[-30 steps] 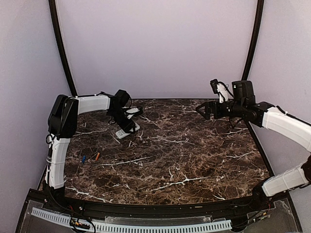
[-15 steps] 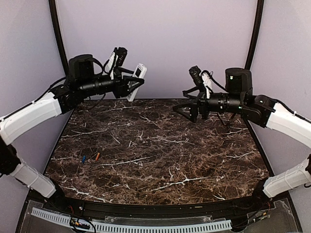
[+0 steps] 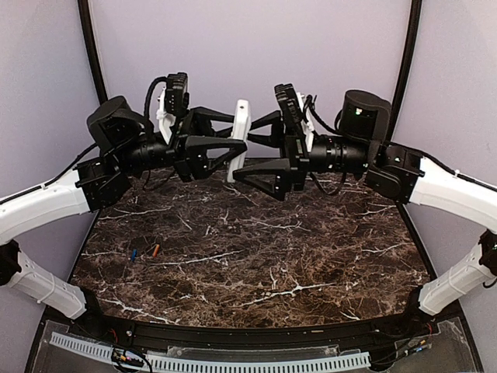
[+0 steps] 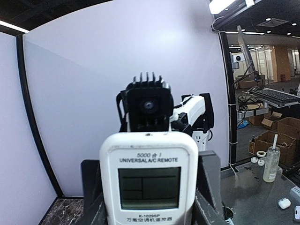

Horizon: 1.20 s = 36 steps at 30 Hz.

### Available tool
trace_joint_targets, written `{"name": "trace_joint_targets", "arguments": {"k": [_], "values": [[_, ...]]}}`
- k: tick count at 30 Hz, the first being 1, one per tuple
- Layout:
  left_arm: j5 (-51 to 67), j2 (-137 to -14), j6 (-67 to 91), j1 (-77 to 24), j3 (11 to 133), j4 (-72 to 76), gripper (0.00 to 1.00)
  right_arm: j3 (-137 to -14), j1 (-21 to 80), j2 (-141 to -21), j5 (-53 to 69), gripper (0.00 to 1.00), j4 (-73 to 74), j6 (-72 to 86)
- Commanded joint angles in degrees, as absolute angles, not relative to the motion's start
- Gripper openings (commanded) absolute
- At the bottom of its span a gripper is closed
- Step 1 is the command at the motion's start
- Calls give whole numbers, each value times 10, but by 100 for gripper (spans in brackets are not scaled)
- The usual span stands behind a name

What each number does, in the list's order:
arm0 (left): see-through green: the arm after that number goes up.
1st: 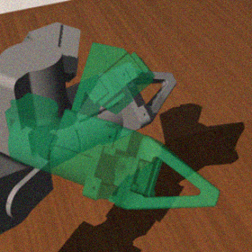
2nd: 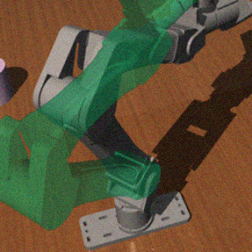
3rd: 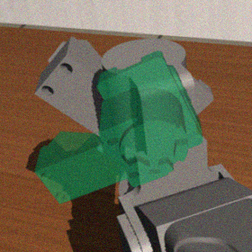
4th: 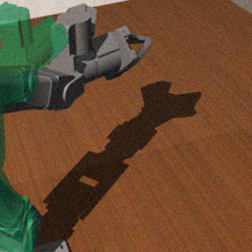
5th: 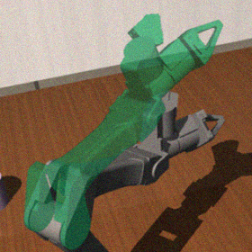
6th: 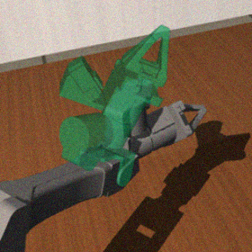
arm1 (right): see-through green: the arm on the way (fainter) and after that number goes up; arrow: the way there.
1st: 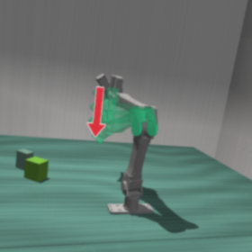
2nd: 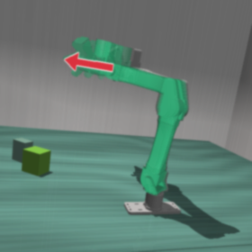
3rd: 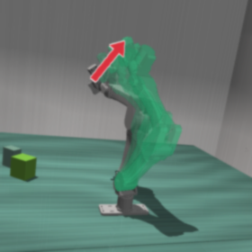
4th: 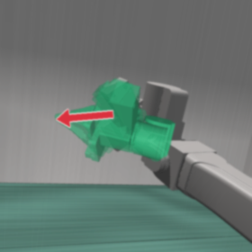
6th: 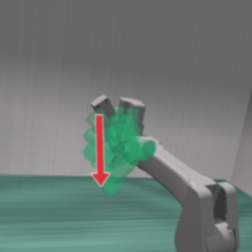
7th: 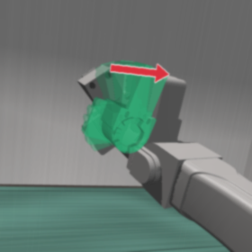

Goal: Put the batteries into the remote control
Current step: Pass from the left arm to the right

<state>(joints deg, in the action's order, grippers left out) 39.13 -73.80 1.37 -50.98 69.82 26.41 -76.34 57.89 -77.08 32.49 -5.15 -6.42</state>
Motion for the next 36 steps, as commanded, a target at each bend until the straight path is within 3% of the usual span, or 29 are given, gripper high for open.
{"name": "trace_joint_targets", "arguments": {"k": [1, 3, 7, 12, 16, 21, 22, 23, 25, 27, 29, 36], "values": [[423, -742, 25, -528, 697, 322, 0, -804, 592, -810, 329, 94, -62, -44], [430, -743, 33, -530, 696, 338, 0, -806, 594, -816, 331, 92, -69, -34], [439, -750, 42, -532, 694, 350, 0, -796, 600, -817, 373, 78, -115, -25], [433, -745, 43, -532, 690, 357, 0, -785, 603, -809, 350, 53, -109, -43], [427, -743, 44, -532, 686, 356, 0, -778, 605, -804, 341, 26, -108, -49], [406, -740, 50, -532, 684, 347, 2, -776, 606, -793, 313, 11, -82, -69], [388, -737, 50, -532, 684, 335, 9, -775, 606, -789, 298, 7, -75, -77], [379, -731, 47, -532, 683, 327, 33, -773, 606, -784, 285, 3, -66, -81], [358, -715, 27, -532, 680, 293, 65, -770, 606, -773, 264, 0, -43, -97], [344, -693, -4, -532, 675, 248, 80, -773, 605, -765, 255, 0, -13, -113], [323, -673, -40, -532, 675, 191, 85, -784, 606, -763, 252, 0, 38, -135], [288, -648, -103, -532, 748, -64, 85, -861, 606, -778, 175, 0, 277, -251]]}}
